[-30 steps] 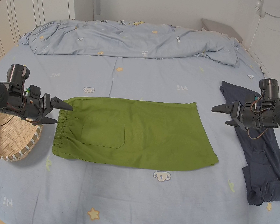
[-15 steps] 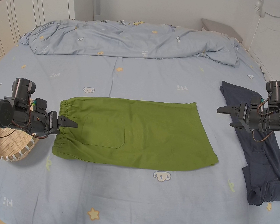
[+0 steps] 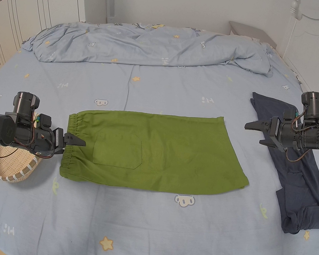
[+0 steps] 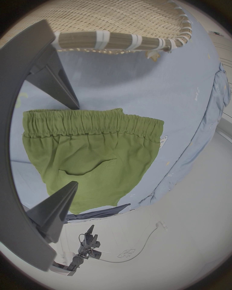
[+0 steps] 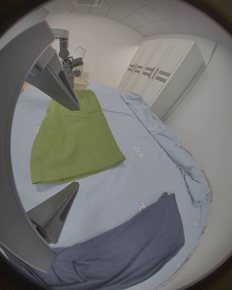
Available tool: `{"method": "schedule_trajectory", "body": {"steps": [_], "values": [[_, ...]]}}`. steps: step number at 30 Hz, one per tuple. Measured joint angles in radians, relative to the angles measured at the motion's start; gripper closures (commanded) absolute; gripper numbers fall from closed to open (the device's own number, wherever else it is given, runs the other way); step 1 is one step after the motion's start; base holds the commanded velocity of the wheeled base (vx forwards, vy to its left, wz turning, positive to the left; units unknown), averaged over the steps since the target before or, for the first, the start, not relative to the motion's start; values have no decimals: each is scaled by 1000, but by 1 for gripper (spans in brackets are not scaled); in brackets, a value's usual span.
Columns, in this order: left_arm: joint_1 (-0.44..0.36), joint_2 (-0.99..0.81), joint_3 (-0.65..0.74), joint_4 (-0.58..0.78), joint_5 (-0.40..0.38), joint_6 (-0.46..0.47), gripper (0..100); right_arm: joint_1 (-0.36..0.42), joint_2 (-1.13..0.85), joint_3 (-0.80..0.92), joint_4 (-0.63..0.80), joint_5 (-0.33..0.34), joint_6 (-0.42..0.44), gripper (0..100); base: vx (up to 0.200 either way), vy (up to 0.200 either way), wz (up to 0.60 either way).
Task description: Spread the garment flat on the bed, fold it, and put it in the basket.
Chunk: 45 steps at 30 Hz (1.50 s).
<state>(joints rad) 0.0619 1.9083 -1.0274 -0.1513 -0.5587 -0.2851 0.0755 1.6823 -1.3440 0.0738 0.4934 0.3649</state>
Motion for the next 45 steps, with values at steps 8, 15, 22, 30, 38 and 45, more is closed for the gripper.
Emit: {"method": "schedule_trajectory", "body": {"steps": [8, 15, 22, 30, 38, 45], "values": [[-8, 60, -15, -47, 23, 0, 0, 0, 0, 0, 0, 0, 0, 0, 0, 0, 0], [-20, 100, -32, -53, 23, -14, 0, -4, 0, 0, 0, 0, 0, 0, 0, 0, 0], [-30, 121, -61, -53, 9, -46, 0, -13, 0, -1, 0, 0, 0, 0, 0, 0, 0], [-36, 151, -97, -53, 4, -67, 100, -13, 0, -1, 0, 0, 0, 0, 0, 0, 0], [-41, 157, -109, -51, 4, -81, 100, -13, 21, 9, 3, 0, -4, 0, 0, 0, 0], [-44, 132, -101, -51, 4, -80, 100, -6, 64, 38, 16, 0, -51, 0, 0, 0, 0]]}}
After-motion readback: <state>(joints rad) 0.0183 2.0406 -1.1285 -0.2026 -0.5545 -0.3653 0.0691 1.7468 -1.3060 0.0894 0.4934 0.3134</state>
